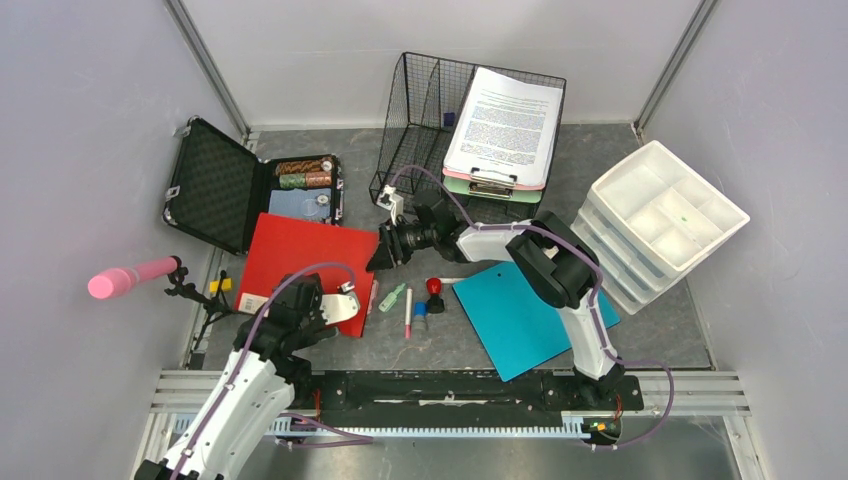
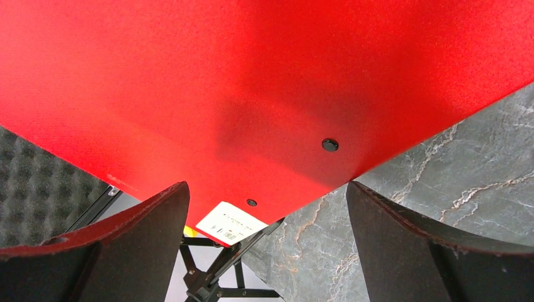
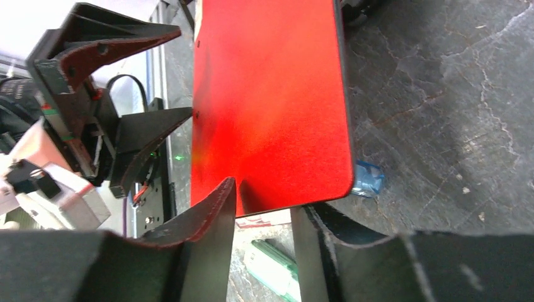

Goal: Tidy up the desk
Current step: Pick up the folder from the center of the board.

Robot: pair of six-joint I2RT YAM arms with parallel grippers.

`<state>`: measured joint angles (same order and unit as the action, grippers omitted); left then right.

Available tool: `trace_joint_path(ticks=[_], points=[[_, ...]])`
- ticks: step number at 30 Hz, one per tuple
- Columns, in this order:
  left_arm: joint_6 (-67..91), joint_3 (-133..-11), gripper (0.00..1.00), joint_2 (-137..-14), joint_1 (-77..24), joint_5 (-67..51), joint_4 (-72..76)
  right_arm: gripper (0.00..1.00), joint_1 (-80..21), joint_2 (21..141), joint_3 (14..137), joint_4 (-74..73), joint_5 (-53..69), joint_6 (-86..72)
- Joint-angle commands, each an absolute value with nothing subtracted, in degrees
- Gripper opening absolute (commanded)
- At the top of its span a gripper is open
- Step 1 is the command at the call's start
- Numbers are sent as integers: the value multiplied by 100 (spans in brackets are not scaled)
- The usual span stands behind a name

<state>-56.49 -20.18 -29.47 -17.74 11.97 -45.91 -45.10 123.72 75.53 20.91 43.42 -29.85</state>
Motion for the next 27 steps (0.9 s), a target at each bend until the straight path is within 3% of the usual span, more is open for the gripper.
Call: trace_joint_path(ticks=[1,12,21,27], points=[[-5597,-2227,100,-2978,-1755,1128,-4425,39,-4339,12283,7321,3124,4737,-3635],[-5118,-3371,100,-3100,-1758,227,-5408,0,-4241,11545,6897,3648,4902,-4111],[-4503,-5487,100,-3731,-1755,-834,-6407,0,-4008,10376,6433,4159,4955,-4633],[-3571,-6678,100,-4201,-1757,-1017,-6211,0,-3559,9768,6277,4996,5044,-5423]])
